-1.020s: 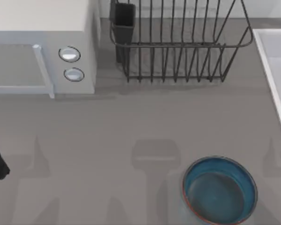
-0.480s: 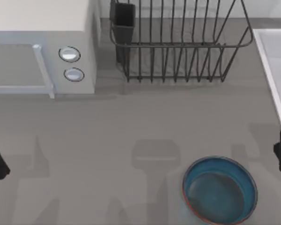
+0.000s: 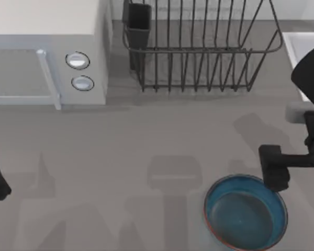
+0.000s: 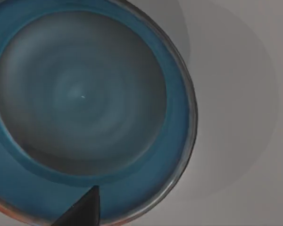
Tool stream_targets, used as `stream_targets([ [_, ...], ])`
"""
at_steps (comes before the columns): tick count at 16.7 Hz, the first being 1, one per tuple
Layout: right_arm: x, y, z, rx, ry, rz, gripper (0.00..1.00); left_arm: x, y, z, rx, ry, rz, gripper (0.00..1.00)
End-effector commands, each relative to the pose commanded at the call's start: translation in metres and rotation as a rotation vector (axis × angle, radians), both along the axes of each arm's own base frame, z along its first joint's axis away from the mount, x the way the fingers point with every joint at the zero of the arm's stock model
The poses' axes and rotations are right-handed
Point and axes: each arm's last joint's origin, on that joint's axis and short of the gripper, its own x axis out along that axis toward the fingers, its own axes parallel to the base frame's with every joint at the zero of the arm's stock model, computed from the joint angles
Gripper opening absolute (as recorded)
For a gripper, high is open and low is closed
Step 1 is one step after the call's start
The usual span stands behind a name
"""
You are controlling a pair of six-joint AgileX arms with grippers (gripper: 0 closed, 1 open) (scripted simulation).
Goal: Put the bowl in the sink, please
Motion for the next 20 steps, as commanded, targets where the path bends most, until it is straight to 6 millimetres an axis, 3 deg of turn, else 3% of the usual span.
stream_targets([
  [3, 0.007, 0.011, -0.001, -0.032, 0.051, 0.000, 1.00, 0.000, 0.000, 0.000, 0.000, 0.000, 0.000, 1.00],
  [9, 0.007, 0.010, -0.005, -0.033, 0.054, -0.002, 1.00, 0.000, 0.000, 0.000, 0.000, 0.000, 0.000, 1.00],
  [12, 0.010, 0.012, -0.030, -0.033, 0.054, 0.000, 1.00, 0.000, 0.000, 0.000, 0.000, 0.000, 0.000, 1.00],
  [17, 0.010, 0.013, -0.086, -0.028, 0.046, 0.000, 1.00, 0.000, 0.000, 0.000, 0.000, 0.000, 0.000, 1.00],
  [20, 0.007, 0.011, -0.101, -0.033, 0.053, 0.000, 1.00, 0.000, 0.000, 0.000, 0.000, 0.000, 0.000, 1.00],
])
